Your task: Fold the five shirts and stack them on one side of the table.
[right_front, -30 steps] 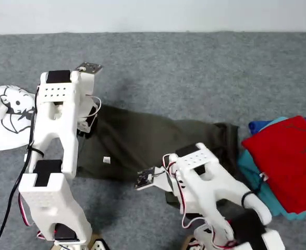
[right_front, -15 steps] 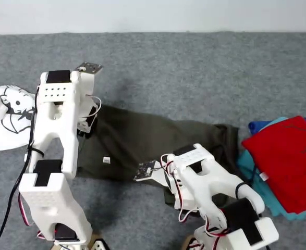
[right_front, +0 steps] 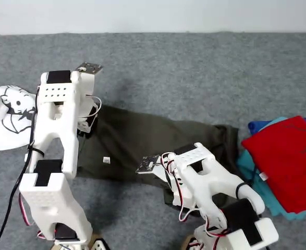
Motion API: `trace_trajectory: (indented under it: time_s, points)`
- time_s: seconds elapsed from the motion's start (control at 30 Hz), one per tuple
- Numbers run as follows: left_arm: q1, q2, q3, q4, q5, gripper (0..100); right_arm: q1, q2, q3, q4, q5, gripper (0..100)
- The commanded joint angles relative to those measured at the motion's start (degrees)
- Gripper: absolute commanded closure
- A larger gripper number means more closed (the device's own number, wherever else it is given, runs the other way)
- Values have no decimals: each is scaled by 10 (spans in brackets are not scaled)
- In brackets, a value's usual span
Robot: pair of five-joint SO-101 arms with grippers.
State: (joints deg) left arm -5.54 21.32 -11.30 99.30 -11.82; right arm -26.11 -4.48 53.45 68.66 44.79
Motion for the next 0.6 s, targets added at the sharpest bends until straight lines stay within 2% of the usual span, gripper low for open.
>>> trace_trajectory:
  time_s: [0.0, 0.17, 0.37, 0.57]
  points:
    - [-1, -35, -1, 11, -10, 942, 4, -49, -21, 28, -10, 988]
    - [-1, -35, -1, 11, -10, 942, 5, -186, -62, 103, -5, 987]
    - [-1, -35, -1, 11, -10, 942, 10, -276, -69, 132, -5, 988]
    - [-1, -35, -1, 11, -10, 942, 111, -284, -70, 73, 19, 988]
